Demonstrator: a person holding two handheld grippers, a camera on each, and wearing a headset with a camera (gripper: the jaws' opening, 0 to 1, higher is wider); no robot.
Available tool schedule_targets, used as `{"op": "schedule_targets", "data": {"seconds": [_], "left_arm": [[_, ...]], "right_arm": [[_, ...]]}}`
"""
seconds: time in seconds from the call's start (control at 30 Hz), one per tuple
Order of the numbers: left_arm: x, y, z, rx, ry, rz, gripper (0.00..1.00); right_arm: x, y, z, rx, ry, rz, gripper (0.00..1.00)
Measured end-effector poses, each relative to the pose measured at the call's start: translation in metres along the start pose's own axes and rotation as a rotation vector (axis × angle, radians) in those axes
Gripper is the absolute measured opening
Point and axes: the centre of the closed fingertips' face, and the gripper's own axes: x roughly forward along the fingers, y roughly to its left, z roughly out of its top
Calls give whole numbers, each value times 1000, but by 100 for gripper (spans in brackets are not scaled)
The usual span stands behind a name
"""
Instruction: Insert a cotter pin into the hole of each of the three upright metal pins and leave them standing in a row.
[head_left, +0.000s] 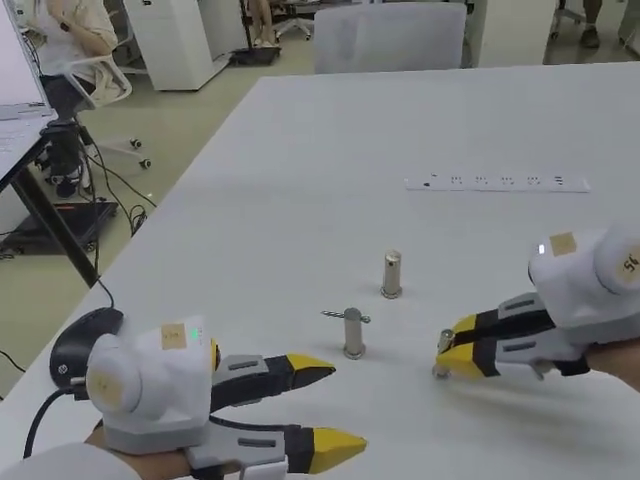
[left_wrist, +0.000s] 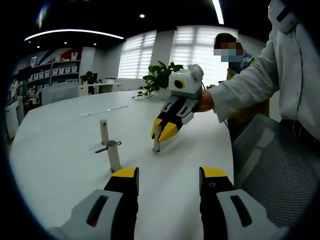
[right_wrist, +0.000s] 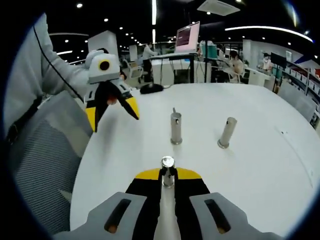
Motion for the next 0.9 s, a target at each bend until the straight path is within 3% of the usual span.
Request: {"op": "schedule_targets", "data": {"seconds": [0.33, 0.77, 0.9], "left_arm": [[5, -11, -1, 11, 16, -17, 47], [5, -17, -3, 7, 26, -18, 47], [5, -17, -3, 7, 28, -19, 47]], "right_arm": [[0, 28, -18, -10, 12, 20, 9], [-4, 43, -24, -71, 31, 46, 9], [-4, 45, -23, -68, 14, 48, 9]]}}
